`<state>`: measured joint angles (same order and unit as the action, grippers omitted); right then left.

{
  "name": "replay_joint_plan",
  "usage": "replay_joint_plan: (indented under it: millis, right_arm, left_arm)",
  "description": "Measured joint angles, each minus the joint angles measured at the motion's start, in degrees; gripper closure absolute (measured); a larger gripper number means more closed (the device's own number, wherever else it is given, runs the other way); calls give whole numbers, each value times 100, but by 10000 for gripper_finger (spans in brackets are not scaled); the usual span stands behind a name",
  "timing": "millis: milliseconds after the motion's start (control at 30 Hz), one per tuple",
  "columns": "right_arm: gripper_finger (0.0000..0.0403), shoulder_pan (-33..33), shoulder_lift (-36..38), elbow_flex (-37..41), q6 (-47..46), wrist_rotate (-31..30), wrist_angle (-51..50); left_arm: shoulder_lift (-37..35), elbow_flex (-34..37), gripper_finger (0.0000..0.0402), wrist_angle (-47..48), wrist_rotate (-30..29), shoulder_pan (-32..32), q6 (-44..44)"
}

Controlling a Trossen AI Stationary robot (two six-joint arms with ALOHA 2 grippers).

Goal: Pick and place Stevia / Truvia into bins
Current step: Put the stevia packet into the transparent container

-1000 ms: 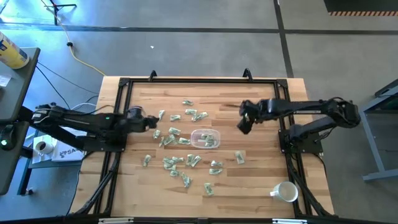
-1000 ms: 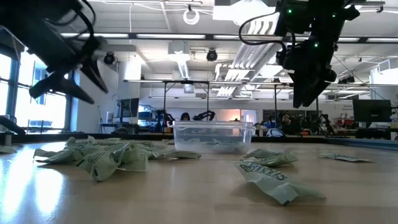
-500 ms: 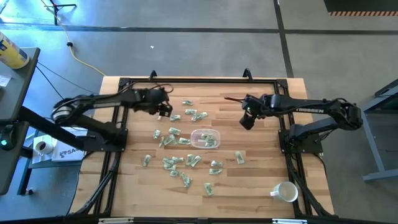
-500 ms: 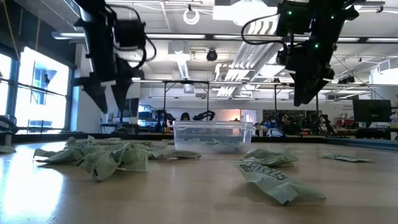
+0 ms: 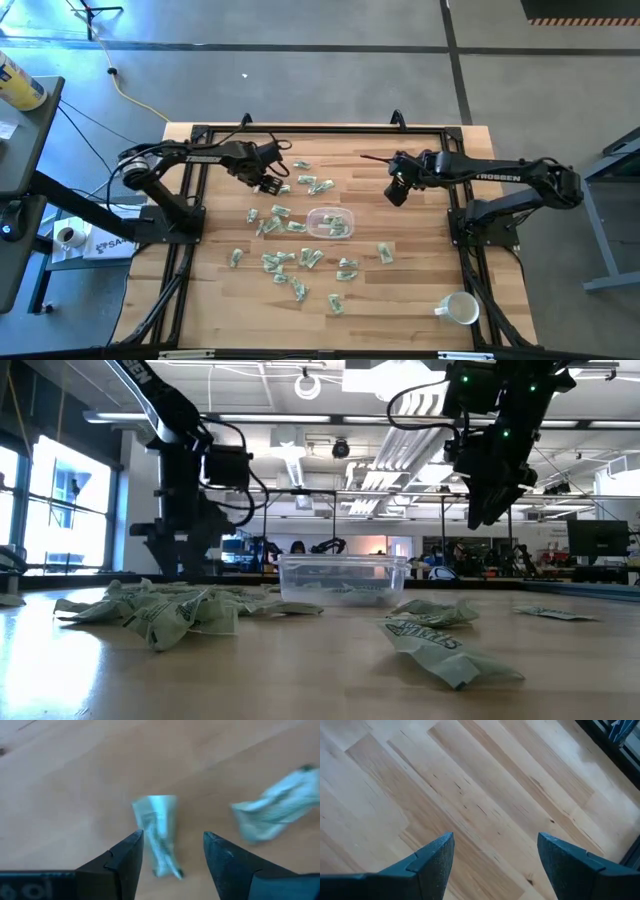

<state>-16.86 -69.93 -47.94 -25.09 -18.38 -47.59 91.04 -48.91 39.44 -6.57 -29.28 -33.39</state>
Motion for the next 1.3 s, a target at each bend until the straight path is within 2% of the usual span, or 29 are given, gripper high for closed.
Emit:
replay_joint_plan:
  millis: [100,233,500,633,700,833,933,1033,1133,1233,1300]
  right_arm:
    - [126,0,-2,0,-73,-13,17]
    - [126,0,-2,0,-199,4,28]
    - [126,75,103,0,-201,95,108]
    - [126,290,531,0,-145,-57,100]
    - [126,320,784,0,-53,-66,2]
    - [126,252,1167,0,210,152,-277]
    - [126,187,1310,2,376,380,-443]
    - [126,181,1328,2,646,547,-487]
    - [126,233,1305,2,954,797,-501]
    - [126,375,1294,2,1145,937,-577]
    - [126,510,1298,2,1213,980,-694]
  left_arm:
    - [195,-6,187,104,-177,0,70]
    - [283,-33,233,140,-92,2,208]
    - [321,-351,378,379,356,101,428]
    - [146,-868,365,564,487,599,344]
    - [43,-1209,360,312,629,988,477]
    - [-8,-1863,378,-481,921,1777,627]
    - [278,-2067,378,-1329,826,2065,586]
    - [749,-2105,378,-1590,822,2075,206]
    - [1219,-2179,349,-1738,1231,2105,-158]
    - [1529,-2287,296,-1764,1696,2266,-599]
    - [1619,-2402,260,-1796,1694,2426,-735]
